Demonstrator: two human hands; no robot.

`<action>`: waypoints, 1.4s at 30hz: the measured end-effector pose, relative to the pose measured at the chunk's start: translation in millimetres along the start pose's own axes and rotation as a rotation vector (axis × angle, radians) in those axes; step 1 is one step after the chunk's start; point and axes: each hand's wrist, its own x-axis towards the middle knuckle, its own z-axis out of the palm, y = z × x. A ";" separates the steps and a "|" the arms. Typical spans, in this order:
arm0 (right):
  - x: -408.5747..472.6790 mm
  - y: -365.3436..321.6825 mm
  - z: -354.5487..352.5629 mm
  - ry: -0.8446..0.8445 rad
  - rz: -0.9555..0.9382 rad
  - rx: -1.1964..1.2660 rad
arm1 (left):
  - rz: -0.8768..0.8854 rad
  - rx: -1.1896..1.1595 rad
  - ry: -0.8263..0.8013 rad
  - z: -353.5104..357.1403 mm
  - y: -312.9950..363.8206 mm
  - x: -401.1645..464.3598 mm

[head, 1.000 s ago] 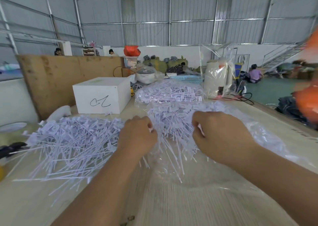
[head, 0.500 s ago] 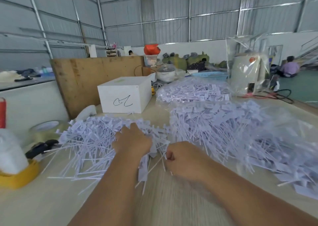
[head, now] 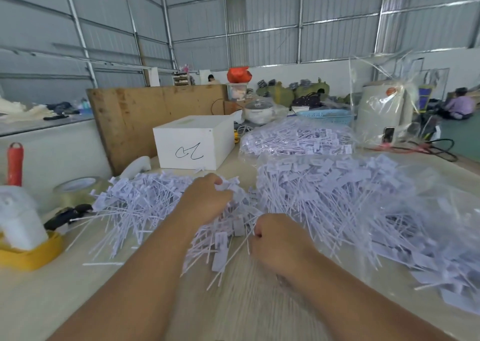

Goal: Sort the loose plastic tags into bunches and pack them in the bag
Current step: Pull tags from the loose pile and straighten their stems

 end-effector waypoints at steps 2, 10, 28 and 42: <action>0.1 -0.2 -1.4 0.006 0.001 0.020 | -0.003 0.180 0.049 -20.6 -3.8 0.8; -5.0 -13.9 -1.6 -0.076 -0.012 0.033 | -0.161 0.297 -0.255 -22.3 -26.9 -15.4; 22.1 -37.7 6.3 -0.214 0.107 0.778 | 0.041 -0.049 -0.083 -1.3 -26.3 -13.7; 16.2 -46.6 11.2 0.011 -0.003 1.164 | 0.049 -0.501 -0.203 -4.6 -15.5 -25.3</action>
